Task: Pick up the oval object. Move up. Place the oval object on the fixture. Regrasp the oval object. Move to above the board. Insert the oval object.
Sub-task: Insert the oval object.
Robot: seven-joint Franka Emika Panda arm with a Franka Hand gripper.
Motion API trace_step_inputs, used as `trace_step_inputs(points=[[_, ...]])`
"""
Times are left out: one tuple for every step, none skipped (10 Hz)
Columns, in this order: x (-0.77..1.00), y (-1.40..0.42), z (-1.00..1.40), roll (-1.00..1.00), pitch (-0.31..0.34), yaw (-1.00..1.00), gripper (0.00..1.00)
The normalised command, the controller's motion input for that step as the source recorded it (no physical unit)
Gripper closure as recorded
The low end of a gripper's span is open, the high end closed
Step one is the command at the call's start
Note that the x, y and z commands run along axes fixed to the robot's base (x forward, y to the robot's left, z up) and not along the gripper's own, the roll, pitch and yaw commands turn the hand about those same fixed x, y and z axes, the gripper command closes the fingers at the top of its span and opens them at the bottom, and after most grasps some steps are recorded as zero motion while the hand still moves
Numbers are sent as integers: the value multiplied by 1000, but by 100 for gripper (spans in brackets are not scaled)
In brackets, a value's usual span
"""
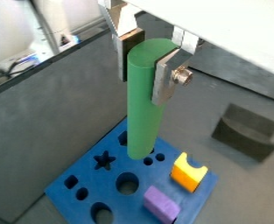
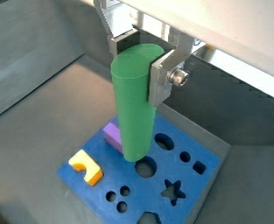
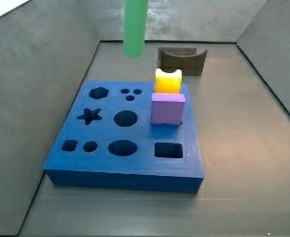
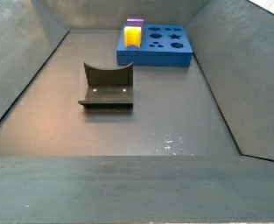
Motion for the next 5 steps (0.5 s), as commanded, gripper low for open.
trace_step_inputs(points=[[0, -200, -231, 0, 63, -891, 100], [0, -171, -277, 0, 49, -926, 100], [0, -149, -303, 0, 31, -954, 100], [163, 0, 9, 0, 133, -186, 100], [51, 0, 0, 0, 0, 0, 100]])
